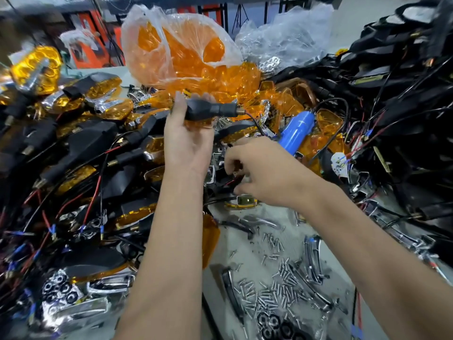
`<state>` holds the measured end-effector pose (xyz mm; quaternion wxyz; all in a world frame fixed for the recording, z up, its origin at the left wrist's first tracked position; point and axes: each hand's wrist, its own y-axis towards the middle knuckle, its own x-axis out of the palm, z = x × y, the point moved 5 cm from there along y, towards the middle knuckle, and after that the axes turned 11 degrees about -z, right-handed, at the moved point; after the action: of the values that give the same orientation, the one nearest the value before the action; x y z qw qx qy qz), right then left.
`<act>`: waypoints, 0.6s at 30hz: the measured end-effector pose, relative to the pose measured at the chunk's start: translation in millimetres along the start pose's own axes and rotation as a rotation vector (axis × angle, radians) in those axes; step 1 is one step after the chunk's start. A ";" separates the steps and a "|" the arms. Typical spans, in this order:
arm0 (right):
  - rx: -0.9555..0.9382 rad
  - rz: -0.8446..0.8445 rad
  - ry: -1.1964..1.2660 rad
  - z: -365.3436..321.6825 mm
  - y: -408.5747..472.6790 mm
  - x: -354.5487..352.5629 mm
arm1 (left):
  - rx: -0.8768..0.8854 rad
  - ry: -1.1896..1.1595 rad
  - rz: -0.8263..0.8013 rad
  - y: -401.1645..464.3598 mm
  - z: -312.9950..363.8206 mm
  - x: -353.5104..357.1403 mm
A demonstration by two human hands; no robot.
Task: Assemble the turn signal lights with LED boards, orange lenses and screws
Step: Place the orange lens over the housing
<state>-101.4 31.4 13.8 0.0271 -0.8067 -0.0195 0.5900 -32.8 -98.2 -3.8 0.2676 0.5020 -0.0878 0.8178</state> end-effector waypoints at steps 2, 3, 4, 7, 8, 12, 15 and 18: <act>-0.037 0.077 0.114 2.9 -4.6 -0.7 | -0.028 0.069 0.043 1.2 -9.6 -5.1; -0.050 0.108 0.156 4.0 -7.7 -3.0 | -0.038 0.106 0.062 2.3 -14.1 -7.2; -0.057 0.106 0.183 4.5 -10.8 -5.2 | -0.041 0.127 0.082 3.0 -17.7 -8.3; -0.016 -0.237 0.200 5.2 -17.8 3.6 | -0.031 0.092 0.107 2.3 -25.4 -8.4; 0.004 -0.382 0.199 5.6 -21.7 10.8 | -0.039 0.084 0.100 1.9 -27.5 -8.4; 0.012 -0.528 0.127 6.7 -30.9 23.0 | -0.084 0.053 0.083 1.3 -32.9 -7.3; 0.001 -0.490 0.037 1.8 -32.3 25.1 | -0.120 0.087 0.087 0.2 -35.3 -8.2; 0.009 -0.440 0.018 1.1 -32.9 28.2 | -0.158 0.158 0.072 -3.0 -37.2 -7.3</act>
<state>-94.0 66.0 -11.2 0.1592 -0.7881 -0.1921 0.5627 -57.4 -82.9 -28.4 0.2830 0.4099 -0.1487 0.8543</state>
